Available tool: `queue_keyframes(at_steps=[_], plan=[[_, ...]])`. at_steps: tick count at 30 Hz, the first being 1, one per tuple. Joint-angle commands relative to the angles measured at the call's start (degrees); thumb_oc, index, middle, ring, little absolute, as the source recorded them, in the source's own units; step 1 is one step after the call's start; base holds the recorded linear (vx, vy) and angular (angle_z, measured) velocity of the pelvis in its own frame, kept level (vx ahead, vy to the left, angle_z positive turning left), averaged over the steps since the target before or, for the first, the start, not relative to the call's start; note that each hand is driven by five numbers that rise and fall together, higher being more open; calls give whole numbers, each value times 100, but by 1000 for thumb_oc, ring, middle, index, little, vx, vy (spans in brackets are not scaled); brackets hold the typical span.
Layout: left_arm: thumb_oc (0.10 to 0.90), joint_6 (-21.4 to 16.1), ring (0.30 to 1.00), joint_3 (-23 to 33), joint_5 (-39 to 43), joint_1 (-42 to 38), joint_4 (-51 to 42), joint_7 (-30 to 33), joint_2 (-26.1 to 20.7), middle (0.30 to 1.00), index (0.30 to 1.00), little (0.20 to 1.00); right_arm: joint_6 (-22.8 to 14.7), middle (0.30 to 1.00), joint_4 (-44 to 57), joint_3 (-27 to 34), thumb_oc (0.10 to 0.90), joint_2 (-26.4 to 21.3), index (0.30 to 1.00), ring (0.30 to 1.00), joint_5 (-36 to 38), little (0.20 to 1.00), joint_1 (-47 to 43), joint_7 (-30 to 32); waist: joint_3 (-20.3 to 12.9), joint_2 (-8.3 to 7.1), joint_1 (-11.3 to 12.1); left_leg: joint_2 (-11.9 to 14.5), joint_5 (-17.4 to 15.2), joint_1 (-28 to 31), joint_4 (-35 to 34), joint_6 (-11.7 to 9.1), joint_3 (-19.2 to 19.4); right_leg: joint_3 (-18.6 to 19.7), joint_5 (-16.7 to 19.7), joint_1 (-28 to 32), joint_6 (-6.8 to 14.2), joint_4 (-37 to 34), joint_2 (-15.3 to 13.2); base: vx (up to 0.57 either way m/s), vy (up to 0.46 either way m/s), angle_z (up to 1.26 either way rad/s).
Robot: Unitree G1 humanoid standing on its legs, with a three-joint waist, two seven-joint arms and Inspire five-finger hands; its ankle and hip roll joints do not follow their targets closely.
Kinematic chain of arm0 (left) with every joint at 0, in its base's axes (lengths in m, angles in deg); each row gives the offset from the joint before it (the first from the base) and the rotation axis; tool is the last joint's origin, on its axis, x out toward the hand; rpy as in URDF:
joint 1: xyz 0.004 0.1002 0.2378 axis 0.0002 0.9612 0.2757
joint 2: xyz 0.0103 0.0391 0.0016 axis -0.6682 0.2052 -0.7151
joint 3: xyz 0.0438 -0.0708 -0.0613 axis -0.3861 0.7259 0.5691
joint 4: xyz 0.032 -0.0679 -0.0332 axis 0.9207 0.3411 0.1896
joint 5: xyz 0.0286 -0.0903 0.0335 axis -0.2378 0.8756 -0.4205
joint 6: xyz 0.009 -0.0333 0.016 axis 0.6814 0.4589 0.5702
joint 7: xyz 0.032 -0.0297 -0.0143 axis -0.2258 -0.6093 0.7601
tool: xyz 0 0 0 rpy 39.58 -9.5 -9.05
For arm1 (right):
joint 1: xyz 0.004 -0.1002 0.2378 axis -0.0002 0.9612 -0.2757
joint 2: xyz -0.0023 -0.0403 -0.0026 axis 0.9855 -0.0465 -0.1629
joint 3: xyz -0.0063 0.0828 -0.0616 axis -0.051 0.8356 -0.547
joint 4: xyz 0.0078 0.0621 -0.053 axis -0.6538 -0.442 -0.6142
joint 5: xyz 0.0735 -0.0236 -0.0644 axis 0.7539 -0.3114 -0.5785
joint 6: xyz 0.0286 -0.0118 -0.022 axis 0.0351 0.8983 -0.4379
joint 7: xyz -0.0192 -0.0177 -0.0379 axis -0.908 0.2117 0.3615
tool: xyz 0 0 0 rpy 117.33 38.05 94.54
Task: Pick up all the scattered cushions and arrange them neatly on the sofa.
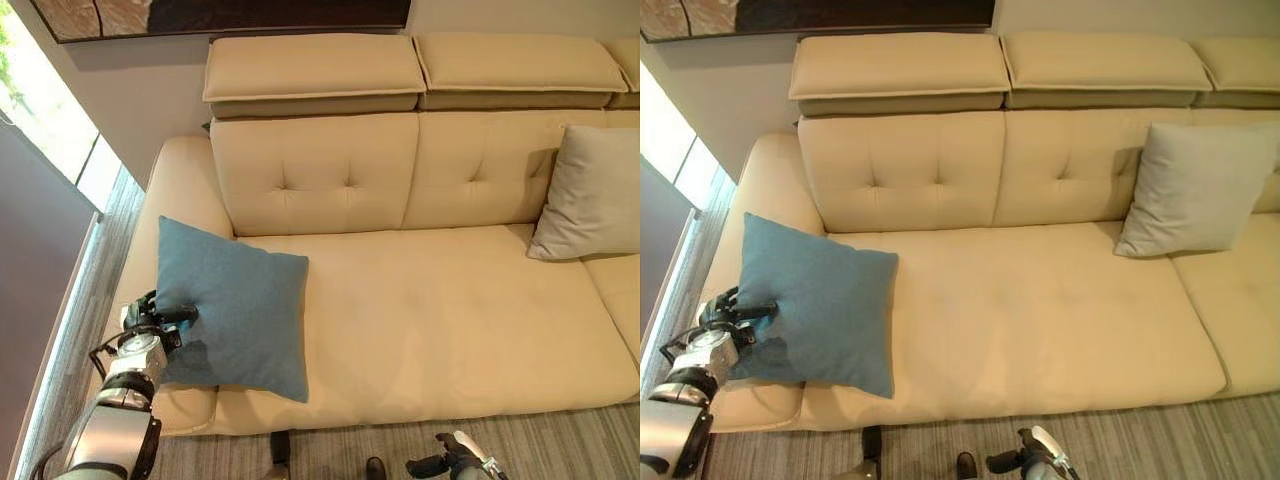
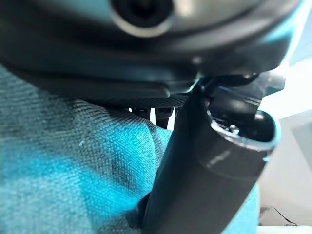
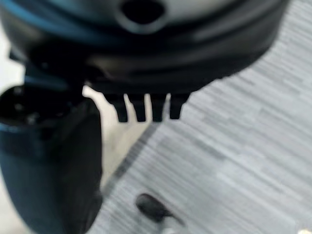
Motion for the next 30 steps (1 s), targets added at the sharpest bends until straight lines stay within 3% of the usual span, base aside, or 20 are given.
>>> queue_keyframes(at_steps=[1, 6, 13, 21, 30], plan=[[400, 280, 300, -23, 164, -62, 482, -418, 773, 300, 300, 300, -113, 900, 410, 128, 800, -314, 900, 900, 246, 900, -176, 35, 116, 116, -77, 16, -621, -14, 12, -34, -4, -223, 8, -370, 121, 123, 7, 23, 2, -3], [400, 342, 300, 41, -190, 308, 492, -488, 887, 300, 300, 300, -243, 900, 1322, 419, 800, -384, 900, 900, 796, 900, -349, 40, 85, 148, -16, 12, -664, 97, 12, -26, -27, -221, -18, -290, 110, 108, 5, 25, 0, 0], [400, 280, 300, -104, -466, 508, 362, -506, 835, 300, 300, 300, -387, 900, 1489, 491, 800, -180, 900, 900, 1433, 900, -998, 137, 63, 240, 142, -11, -689, 204, 12, -45, -100, -338, -60, -115, 96, 40, -16, 39, 0, 3], [400, 99, 300, -499, -394, 670, -68, -633, 782, 300, 300, 300, -472, 900, 765, 225, 800, 445, 900, 900, 2487, 900, -2083, -114, 102, 316, 489, -83, -685, 267, 12, -54, -251, -494, -128, 97, 64, 9, 9, 26, 3, 15], [400, -13, 300, -836, -210, 575, -146, -771, 786, 300, 300, 300, -443, 900, 194, -162, 800, 904, 900, 900, 2594, 900, -2836, -284, 226, 298, 817, -132, -627, 188, 12, -68, -396, -649, -172, 176, 49, 6, 25, -5, -8, 17]])
